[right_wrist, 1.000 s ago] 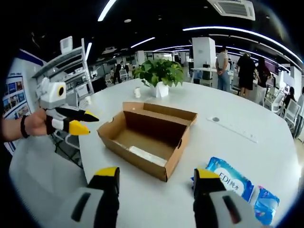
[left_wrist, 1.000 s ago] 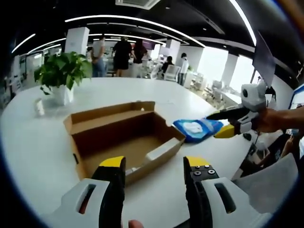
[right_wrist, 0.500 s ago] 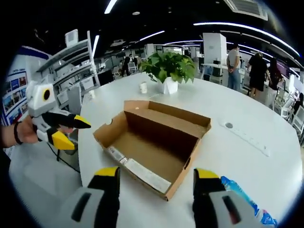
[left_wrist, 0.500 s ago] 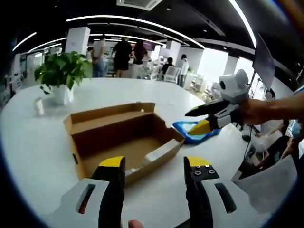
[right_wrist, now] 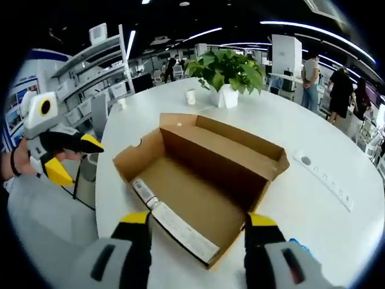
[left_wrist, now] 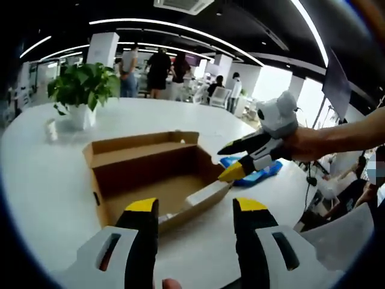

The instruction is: Operate the shoe box by opening the lid, removing the specified soft item, and placing it in the target area until the item is outside and the box remains undamaged.

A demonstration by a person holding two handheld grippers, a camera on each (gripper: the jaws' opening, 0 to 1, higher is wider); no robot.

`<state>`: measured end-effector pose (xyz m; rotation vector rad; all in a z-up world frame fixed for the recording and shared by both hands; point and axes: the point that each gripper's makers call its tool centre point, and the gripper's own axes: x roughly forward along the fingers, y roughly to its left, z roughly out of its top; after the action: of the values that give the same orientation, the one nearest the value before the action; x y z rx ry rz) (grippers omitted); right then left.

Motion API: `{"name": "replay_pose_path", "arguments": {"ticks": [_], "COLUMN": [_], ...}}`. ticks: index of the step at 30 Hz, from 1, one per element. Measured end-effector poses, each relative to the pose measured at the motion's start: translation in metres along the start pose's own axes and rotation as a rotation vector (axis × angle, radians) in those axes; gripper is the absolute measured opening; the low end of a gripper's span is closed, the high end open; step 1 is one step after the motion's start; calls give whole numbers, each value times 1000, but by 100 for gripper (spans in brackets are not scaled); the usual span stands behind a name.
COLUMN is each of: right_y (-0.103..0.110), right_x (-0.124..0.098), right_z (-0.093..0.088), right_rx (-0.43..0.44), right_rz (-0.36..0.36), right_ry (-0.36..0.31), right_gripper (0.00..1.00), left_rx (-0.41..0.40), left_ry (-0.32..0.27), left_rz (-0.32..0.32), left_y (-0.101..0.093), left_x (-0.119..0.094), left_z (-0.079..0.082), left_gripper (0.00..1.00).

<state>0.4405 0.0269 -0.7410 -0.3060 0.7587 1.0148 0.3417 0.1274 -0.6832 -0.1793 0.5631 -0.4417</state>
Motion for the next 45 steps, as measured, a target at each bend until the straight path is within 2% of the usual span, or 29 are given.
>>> {"name": "replay_pose_path", "arguments": {"ticks": [6,10,13,22,30,32,35,38,41,45], "right_y": [-1,-10,-7,-17,-19,-17,-12,-12,-9,-4], "right_x": [13,22,24,35,48,50,50,53,55,57], "right_z": [-2,-4,-7,-9,-17,-22,-19,-24,-21,-18], "right_rx": [-29,-65,-83,-186,-296,-341,-359,-431,-459,-516], "right_rz": [17,24,34,74,137,164,181,243,269,288], "right_ry": [38,68,93,164,229,265,272,329,344,357], "right_gripper": [61,61,61,62,64,65,66,66,70,71], "left_rx": [-10,-14,-19,-28,-37,-38,-42,-40,-33,-39], "left_ry": [-8,-9,-12,-20,-27,-29,-32,-32,-25,-27], "left_rz": [2,-2,0,-1,3,4,2,-1,-4,-2], "left_y": [1,2,4,6,10,11,9,6,4,7], "left_x": [0,1,1,1,1,1,0,-1,0,0], "left_z": [2,2,3,4,5,5,6,6,6,6], "left_gripper": [51,51,51,51,51,51,51,51,51,51]}}
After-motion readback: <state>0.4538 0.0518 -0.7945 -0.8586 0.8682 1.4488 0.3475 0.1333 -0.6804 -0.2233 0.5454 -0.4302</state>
